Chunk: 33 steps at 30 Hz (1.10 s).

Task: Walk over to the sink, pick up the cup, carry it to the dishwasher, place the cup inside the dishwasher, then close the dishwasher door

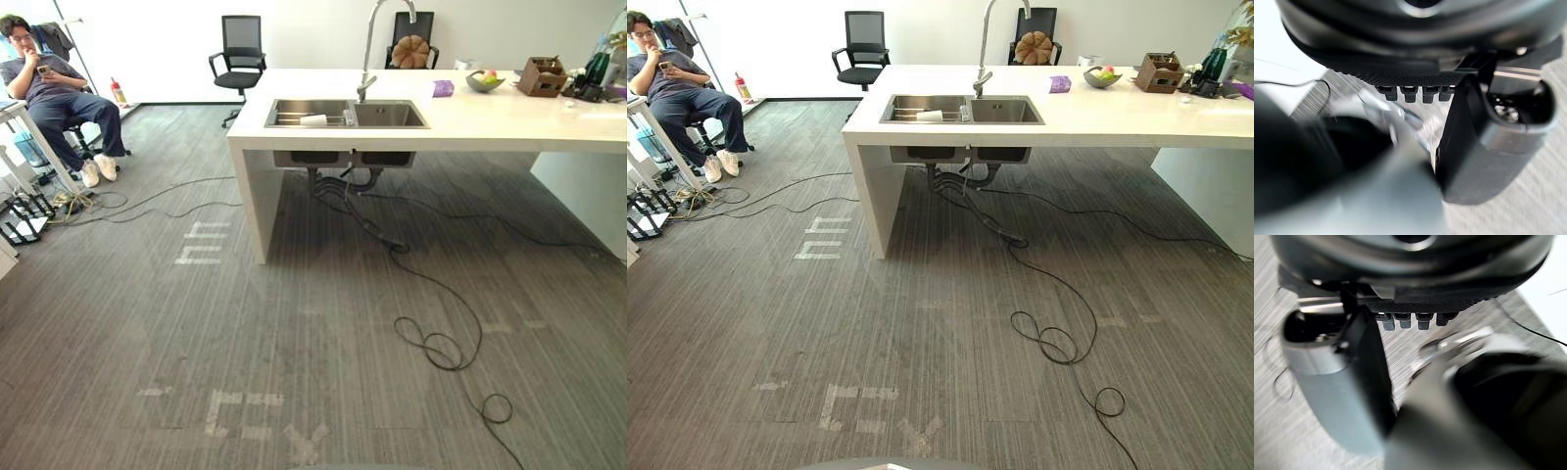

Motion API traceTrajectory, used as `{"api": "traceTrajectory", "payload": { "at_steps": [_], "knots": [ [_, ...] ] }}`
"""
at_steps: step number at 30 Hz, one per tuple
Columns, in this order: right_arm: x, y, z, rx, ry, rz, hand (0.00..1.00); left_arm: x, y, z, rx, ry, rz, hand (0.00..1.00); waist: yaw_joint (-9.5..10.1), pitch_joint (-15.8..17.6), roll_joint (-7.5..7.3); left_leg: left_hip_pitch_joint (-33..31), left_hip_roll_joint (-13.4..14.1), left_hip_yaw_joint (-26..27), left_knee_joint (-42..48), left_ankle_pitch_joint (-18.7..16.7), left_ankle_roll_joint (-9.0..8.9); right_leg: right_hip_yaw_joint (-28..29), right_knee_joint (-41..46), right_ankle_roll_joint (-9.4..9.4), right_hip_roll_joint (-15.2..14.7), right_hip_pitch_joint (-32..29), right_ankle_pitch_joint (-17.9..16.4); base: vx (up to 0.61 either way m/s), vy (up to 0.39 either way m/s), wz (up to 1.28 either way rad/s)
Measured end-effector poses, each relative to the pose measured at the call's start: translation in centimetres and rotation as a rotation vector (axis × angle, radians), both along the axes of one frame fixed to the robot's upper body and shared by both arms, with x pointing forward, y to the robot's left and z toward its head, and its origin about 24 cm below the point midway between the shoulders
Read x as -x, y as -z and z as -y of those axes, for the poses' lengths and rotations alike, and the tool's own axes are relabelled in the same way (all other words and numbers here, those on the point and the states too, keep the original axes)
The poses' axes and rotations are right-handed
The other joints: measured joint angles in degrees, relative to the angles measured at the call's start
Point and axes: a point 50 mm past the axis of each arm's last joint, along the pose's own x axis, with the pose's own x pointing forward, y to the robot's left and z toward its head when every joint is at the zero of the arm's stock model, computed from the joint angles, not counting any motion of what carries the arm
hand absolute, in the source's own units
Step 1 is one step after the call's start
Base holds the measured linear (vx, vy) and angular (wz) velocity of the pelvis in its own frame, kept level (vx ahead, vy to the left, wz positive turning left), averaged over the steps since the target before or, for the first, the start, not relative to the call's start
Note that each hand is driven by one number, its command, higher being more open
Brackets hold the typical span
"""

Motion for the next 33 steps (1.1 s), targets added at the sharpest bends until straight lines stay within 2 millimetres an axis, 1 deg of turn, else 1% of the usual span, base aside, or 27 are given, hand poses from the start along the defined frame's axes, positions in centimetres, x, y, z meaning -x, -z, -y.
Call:
{"api": "traceTrajectory", "payload": {
  "at_steps": [2,4,7,14,18,23,26,30,33],
  "knots": [
    [-0.5,0.0,0.2,0.061,-0.045,0.015,1.0,-0.4,0.0,0.0,-0.008,0.015,0.041,1.0,-0.02,0.2,-0.12,0.2,0.0,0.0,0.0,0.0,-0.03,-0.1,-0.4,0.03,0.1,0.4,0.1,0.0,-0.012,0.02],
    [-1.0,-0.1,0.3,0.129,-0.129,0.029,1.0,-0.7,0.0,0.0,-0.024,0.027,0.077,1.0,-0.01,0.2,-0.16,0.2,0.0,-0.3,0.0,0.0,-0.03,-0.4,-0.8,0.0,0.2,0.7,0.2,-0.02,-0.027,0.07],
    [-1.3,-0.1,0.4,0.164,-0.187,0.037,1.0,-1.3,0.0,0.1,-0.044,0.046,0.123,1.0,-0.01,0.2,-0.17,0.1,0.0,-1.1,0.0,0.0,-0.01,-1.2,-0.8,0.0,0.2,0.8,0.2,-0.04,-0.024,0.12],
    [-1.4,-0.1,0.3,0.134,-0.189,0.033,1.0,-1.6,0.0,0.0,-0.081,0.061,0.13,1.0,-0.33,0.4,-0.2,0.0,-0.1,-1.3,-0.1,0.1,0.11,-1.1,-0.9,-0.04,0.2,0.7,0.2,-0.04,-0.003,0.01],
    [-1.9,0.0,0.3,0.094,-0.199,0.032,1.0,-2.1,0.0,-0.3,-0.129,0.069,0.115,1.0,-0.79,1.6,-0.26,0.0,-0.1,-1.4,0.0,0.2,0.23,-1.1,-0.9,-0.11,0.2,0.7,0.3,-0.02,0.0,0.0],
    [-1.9,0.0,0.2,0.068,-0.195,0.029,1.0,-2.0,0.0,-0.5,-0.156,0.077,0.096,1.0,-1.43,1.8,-0.32,-0.1,-0.2,-1.5,0.0,0.2,0.23,-1.2,-0.8,-0.11,0.2,0.7,0.3,0.0,0.0,0.0],
    [-1.8,0.0,0.2,0.045,-0.168,0.03,1.0,-1.7,0.1,-0.5,-0.164,0.023,0.061,1.0,-1.51,1.8,-0.33,-0.1,-0.2,-1.5,-0.1,0.2,0.24,-1.2,-0.9,-0.11,0.2,0.7,0.3,-0.03,-0.003,0.01],
    [-1.8,0.0,0.1,0.025,-0.157,0.031,1.0,-1.2,0.2,-0.3,-0.165,-0.101,0.009,1.0,-1.54,1.8,-0.42,-0.2,-0.3,-2.0,-0.1,0.3,0.42,-1.6,-0.9,-0.1,0.1,0.7,0.3,-0.04,-0.003,0.05],
    [-1.8,0.0,0.1,0.021,-0.153,0.033,1.0,-0.8,0.2,-0.2,-0.159,-0.148,-0.021,1.0,-1.54,1.9,-0.48,-0.3,-0.4,-2.3,-0.1,0.3,0.49,-1.9,-0.8,-0.08,0.0,0.7,0.3,-0.03,0.0,0.05]
  ]
}}
